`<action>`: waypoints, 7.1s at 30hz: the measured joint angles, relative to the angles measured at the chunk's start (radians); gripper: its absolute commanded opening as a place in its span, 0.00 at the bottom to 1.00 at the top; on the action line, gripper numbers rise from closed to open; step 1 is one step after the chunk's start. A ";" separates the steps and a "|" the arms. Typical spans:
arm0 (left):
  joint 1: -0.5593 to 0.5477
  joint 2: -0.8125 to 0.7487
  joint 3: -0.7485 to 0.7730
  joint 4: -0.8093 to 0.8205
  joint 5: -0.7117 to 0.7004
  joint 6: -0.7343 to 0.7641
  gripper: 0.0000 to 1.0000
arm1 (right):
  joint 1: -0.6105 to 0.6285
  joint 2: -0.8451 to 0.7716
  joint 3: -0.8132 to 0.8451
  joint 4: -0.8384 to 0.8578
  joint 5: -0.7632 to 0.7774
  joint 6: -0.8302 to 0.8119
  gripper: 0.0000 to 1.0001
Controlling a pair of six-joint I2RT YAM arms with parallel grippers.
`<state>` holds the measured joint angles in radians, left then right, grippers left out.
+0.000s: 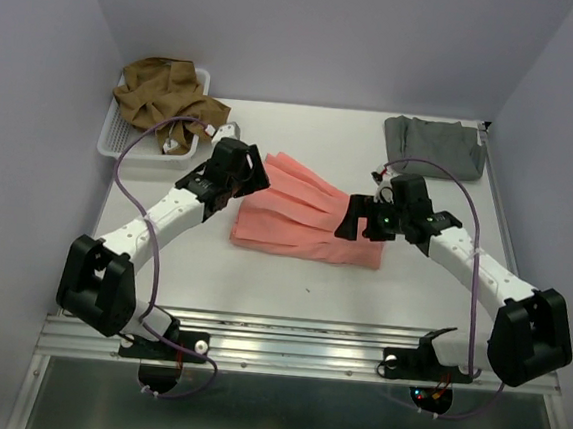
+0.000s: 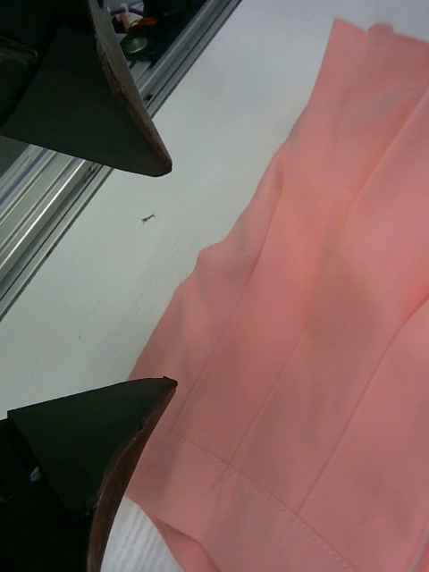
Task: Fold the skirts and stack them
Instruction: Fold the skirt
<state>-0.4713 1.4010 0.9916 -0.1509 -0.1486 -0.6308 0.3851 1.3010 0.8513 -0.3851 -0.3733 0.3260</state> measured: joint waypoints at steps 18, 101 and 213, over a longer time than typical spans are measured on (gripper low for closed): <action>-0.153 0.264 0.221 0.057 0.148 0.085 0.82 | 0.000 0.068 0.066 0.013 -0.025 -0.008 1.00; -0.008 0.186 -0.004 0.101 0.077 0.153 0.57 | 0.142 0.138 0.022 0.052 0.731 0.133 0.01; -0.098 0.382 -0.050 0.307 0.130 -0.007 0.15 | 0.421 0.597 0.589 -0.053 0.660 0.328 0.25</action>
<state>-0.5694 1.7832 0.9421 0.1562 -0.0185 -0.6376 0.8059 1.8984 1.4406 -0.4377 0.2871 0.6540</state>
